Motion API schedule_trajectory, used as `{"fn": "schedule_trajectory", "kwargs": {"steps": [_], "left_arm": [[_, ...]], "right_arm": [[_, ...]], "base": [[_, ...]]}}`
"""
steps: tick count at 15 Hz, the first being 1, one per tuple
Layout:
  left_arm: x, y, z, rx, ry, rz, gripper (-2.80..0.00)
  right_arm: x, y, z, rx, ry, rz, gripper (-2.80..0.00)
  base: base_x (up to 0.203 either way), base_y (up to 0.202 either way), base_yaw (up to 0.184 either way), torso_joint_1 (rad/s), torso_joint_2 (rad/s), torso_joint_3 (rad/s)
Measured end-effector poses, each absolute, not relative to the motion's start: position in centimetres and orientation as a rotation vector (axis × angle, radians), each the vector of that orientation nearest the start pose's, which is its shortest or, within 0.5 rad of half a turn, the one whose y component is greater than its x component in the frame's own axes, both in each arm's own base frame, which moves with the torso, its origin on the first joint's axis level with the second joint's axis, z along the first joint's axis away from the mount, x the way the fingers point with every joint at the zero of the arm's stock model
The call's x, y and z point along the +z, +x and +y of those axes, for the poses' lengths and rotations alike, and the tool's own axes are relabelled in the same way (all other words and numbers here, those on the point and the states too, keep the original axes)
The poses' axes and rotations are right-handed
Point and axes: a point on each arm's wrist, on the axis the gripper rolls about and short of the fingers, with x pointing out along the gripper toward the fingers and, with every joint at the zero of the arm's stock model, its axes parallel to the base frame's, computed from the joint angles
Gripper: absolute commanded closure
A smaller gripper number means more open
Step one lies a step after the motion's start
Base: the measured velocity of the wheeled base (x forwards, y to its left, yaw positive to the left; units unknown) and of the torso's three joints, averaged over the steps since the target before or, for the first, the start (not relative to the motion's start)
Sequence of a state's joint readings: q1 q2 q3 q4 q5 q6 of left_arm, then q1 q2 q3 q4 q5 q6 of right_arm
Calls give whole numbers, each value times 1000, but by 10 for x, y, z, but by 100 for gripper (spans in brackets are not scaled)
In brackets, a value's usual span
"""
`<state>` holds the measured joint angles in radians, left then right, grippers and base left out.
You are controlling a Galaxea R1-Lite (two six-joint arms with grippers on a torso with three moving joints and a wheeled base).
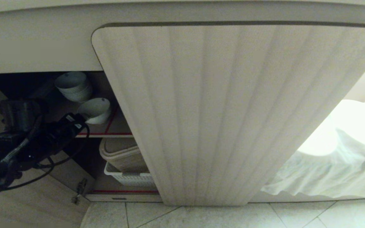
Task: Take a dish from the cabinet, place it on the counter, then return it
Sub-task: Take the bowl from the cabinet
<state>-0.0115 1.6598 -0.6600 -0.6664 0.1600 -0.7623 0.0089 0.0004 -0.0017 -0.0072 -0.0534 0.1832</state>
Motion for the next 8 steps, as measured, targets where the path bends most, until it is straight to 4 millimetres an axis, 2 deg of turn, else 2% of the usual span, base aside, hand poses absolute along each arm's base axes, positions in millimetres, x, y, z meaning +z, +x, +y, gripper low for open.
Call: {"fn": "schedule_trajectory", "kwargs": {"steps": [8], "left_arm": [[151, 293, -4, 328, -746, 236, -280]], "right_arm": [[77, -23, -1, -44, 183, -13, 0]], "base": [[0, 0, 0, 0, 0, 0]]}}
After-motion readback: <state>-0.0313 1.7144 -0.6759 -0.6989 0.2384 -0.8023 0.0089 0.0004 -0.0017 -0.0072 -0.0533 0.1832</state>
